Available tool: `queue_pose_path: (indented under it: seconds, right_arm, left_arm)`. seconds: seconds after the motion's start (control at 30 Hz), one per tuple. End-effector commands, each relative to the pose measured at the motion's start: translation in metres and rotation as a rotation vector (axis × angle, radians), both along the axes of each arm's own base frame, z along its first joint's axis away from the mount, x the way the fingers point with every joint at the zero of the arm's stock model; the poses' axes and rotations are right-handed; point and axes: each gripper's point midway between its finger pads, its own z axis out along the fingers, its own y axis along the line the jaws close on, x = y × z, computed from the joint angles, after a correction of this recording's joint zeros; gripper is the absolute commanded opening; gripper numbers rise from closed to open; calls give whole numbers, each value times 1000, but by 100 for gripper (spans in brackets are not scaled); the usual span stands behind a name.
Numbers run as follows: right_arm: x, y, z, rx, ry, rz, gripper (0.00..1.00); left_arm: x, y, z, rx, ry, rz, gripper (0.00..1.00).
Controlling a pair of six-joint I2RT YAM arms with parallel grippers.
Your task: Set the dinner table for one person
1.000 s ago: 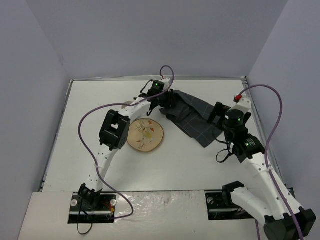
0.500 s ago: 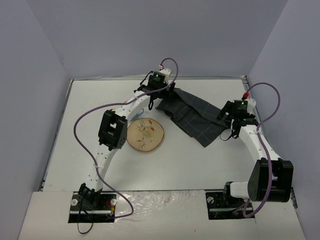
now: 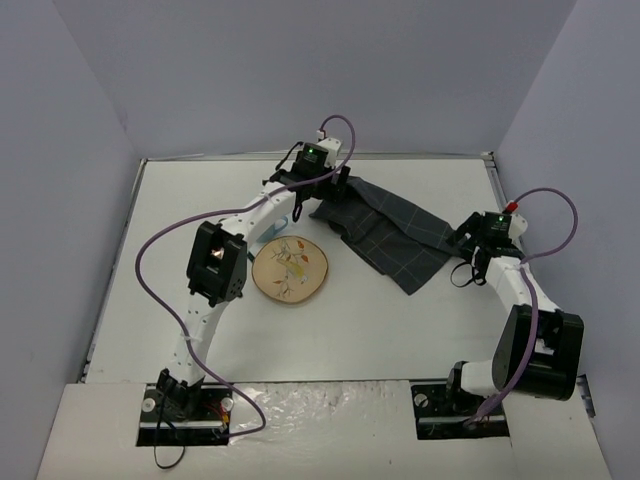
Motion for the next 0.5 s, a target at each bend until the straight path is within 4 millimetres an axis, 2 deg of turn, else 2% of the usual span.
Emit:
queue_pose_path:
  seconds: [0.0, 0.2, 0.47]
  right_arm:
    - [24, -5, 10, 51, -116, -51, 86]
    - [32, 1, -4, 123, -136, -62, 85]
    - [37, 4, -12, 158, -165, -58, 82]
  left_arm:
    - [1, -20, 69, -41, -173, -104, 90]
    - [10, -25, 59, -4, -197, -139, 87]
    - [17, -35, 41, 3, -198, -174, 85]
